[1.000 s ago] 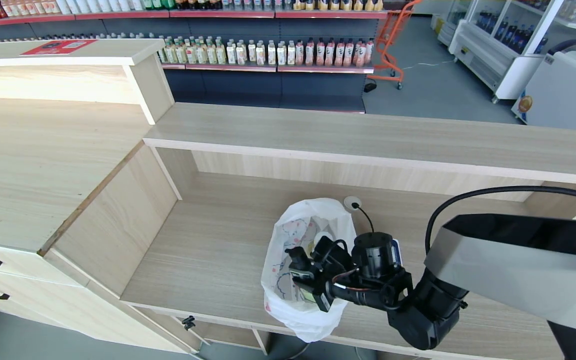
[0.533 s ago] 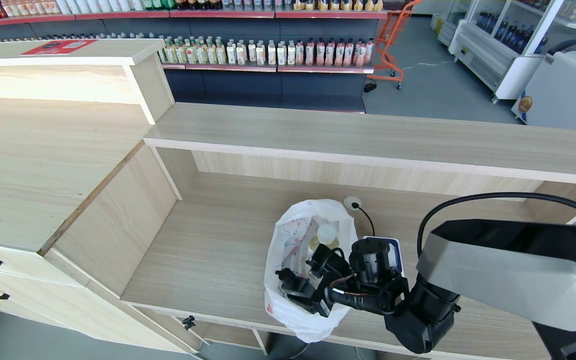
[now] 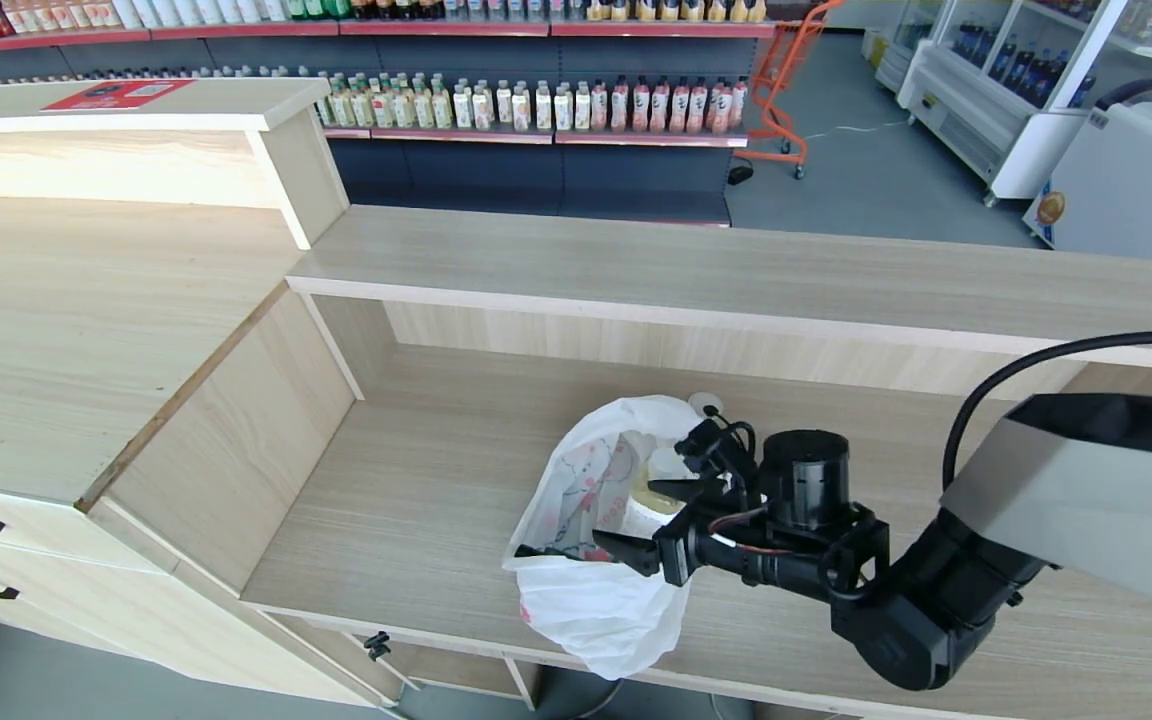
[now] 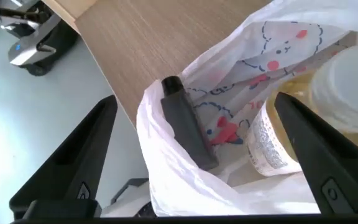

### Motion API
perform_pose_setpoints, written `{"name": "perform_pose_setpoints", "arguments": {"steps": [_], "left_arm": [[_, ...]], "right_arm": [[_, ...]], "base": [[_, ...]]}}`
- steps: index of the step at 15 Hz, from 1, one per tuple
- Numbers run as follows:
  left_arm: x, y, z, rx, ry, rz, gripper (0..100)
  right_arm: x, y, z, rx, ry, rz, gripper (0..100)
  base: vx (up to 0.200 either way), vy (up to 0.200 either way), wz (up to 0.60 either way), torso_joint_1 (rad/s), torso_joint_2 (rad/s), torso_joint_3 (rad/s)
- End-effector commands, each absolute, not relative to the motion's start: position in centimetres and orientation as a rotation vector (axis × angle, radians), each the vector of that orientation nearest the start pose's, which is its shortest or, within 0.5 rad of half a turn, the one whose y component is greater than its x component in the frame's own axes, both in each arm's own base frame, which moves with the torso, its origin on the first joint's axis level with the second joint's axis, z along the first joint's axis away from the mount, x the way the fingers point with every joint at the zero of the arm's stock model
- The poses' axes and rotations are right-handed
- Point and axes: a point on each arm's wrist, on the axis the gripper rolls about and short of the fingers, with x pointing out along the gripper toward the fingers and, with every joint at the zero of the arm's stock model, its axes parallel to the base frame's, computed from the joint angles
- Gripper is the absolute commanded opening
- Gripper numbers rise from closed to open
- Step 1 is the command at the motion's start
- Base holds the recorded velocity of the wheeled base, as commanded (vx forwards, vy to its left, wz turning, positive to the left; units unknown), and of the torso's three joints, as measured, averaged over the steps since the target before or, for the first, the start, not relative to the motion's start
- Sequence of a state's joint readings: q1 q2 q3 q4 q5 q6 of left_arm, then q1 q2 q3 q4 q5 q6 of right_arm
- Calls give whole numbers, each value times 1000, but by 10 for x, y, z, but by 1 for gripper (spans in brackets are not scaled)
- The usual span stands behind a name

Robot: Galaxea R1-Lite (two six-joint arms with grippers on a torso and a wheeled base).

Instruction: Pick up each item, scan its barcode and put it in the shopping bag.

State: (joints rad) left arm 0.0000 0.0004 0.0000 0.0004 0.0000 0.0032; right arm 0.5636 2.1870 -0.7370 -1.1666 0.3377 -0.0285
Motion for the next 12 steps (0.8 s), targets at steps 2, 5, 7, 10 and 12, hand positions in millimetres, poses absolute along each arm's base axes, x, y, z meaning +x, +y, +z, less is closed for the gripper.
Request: {"name": "perform_pose_setpoints", "arguments": {"steps": [2, 5, 7, 10, 12], "left_arm": [[-23, 0, 75, 3, 0, 0, 100], [-23, 0, 75, 3, 0, 0, 100], [-23, 0, 75, 3, 0, 0, 100], [-23, 0, 75, 3, 0, 0, 100], [-23, 0, 75, 3, 0, 0, 100]], "right_arm": [[273, 161, 101, 28, 242, 835, 100], [233, 108, 145, 49, 210, 722, 100], [189, 61, 186, 36, 110, 419, 100], [98, 19, 170, 22, 73, 160, 100], [38, 2, 129, -58, 88, 42, 100]], "base": [[0, 0, 0, 0, 0, 0], [0, 0, 0, 0, 0, 0], [0, 0, 0, 0, 0, 0], [0, 0, 0, 0, 0, 0], [0, 0, 0, 0, 0, 0]]}}
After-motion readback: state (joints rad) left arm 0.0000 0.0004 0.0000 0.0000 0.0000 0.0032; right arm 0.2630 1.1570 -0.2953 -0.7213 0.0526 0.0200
